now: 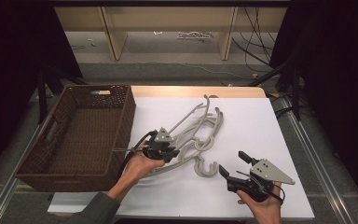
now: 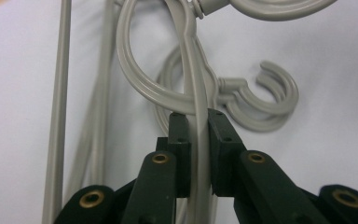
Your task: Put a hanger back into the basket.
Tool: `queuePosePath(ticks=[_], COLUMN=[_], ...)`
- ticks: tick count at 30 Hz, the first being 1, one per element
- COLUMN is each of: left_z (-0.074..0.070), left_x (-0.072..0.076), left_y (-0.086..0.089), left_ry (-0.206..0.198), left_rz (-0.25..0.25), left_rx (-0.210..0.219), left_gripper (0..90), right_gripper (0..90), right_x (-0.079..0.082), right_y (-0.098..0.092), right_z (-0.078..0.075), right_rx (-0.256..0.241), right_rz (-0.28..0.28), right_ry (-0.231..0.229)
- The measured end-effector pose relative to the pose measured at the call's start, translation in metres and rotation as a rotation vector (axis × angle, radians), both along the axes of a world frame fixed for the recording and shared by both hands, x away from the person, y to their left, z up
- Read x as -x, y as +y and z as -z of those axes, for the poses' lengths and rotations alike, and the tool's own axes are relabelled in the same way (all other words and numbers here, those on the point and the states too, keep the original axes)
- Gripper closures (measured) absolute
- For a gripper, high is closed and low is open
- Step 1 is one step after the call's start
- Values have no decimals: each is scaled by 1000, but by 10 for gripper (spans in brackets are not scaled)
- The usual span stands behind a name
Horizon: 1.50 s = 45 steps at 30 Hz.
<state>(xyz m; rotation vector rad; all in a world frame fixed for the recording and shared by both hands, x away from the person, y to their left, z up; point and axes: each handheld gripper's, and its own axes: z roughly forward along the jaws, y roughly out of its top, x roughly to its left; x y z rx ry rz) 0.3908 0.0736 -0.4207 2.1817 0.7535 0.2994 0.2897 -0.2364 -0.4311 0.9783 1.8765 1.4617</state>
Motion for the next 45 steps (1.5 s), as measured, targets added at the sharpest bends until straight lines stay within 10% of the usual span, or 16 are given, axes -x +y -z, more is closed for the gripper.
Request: queuePosePath(ticks=[13, 24, 45], left_z=[-67, -114, -89], left_x=[6, 8, 11], left_y=[18, 67, 172], left_ry=[-53, -131, -132], left_rz=[-35, -86, -211], left_rx=[154, 164, 115], left_gripper=[811, 811, 811], right_gripper=[178, 178, 175], right_x=[1, 0, -2], right_y=[0, -1, 1], right_z=[1, 1, 4], right_rx=[-20, -14, -6], right_rz=[7, 23, 6], right_ry=[40, 46, 69])
